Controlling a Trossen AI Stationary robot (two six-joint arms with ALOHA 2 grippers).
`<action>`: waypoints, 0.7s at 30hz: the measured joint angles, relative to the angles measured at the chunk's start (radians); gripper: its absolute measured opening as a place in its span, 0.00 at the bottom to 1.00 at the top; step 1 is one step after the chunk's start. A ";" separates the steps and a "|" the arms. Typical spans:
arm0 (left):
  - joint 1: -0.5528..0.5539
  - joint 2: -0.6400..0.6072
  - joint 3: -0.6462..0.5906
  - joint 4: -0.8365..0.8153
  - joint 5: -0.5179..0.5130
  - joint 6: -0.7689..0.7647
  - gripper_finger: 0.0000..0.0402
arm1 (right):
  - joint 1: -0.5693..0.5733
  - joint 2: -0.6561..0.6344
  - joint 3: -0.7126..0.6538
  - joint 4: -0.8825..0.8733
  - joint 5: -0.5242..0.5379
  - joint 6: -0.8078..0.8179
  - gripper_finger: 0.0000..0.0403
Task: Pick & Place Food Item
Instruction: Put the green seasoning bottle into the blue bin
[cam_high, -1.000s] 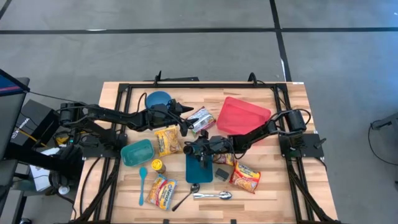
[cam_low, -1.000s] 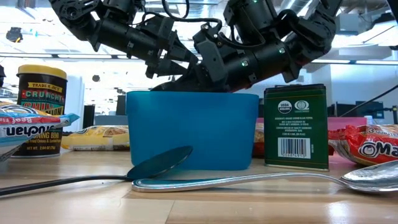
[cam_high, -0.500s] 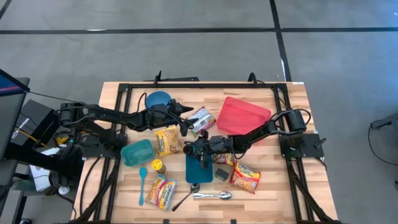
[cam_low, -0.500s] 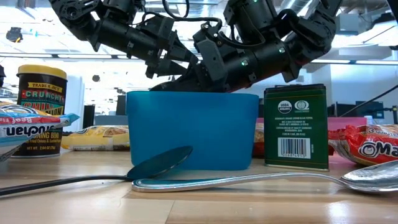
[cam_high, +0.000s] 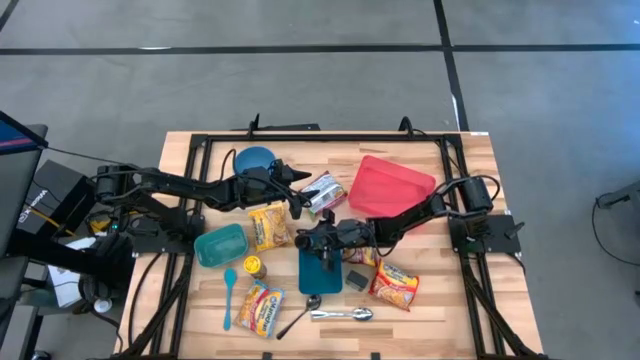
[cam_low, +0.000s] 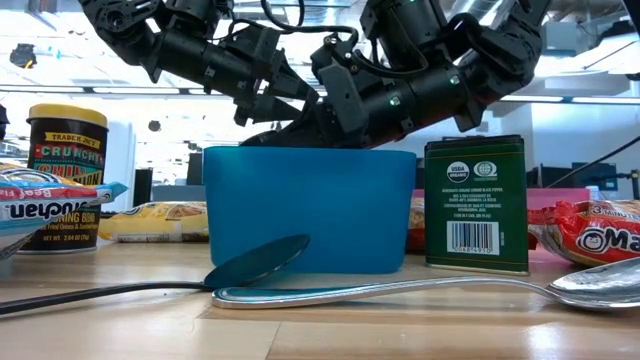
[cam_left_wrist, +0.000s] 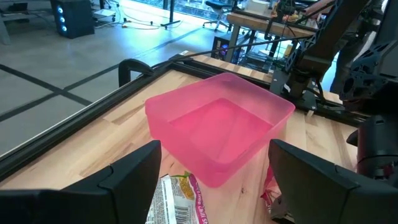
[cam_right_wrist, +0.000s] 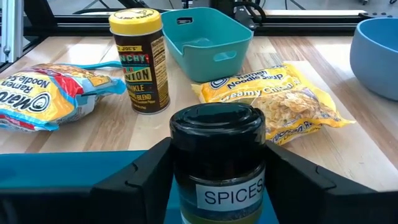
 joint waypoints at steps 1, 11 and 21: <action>0.000 0.000 0.000 0.000 0.000 0.000 0.73 | 0.002 0.000 0.000 0.000 0.000 0.000 0.53; 0.000 0.000 0.000 -0.002 0.000 0.000 0.73 | 0.007 0.000 0.000 0.000 0.000 -0.007 0.51; 0.000 0.000 0.000 -0.004 0.000 0.000 0.73 | 0.007 -0.007 -0.001 -0.010 0.001 -0.019 0.51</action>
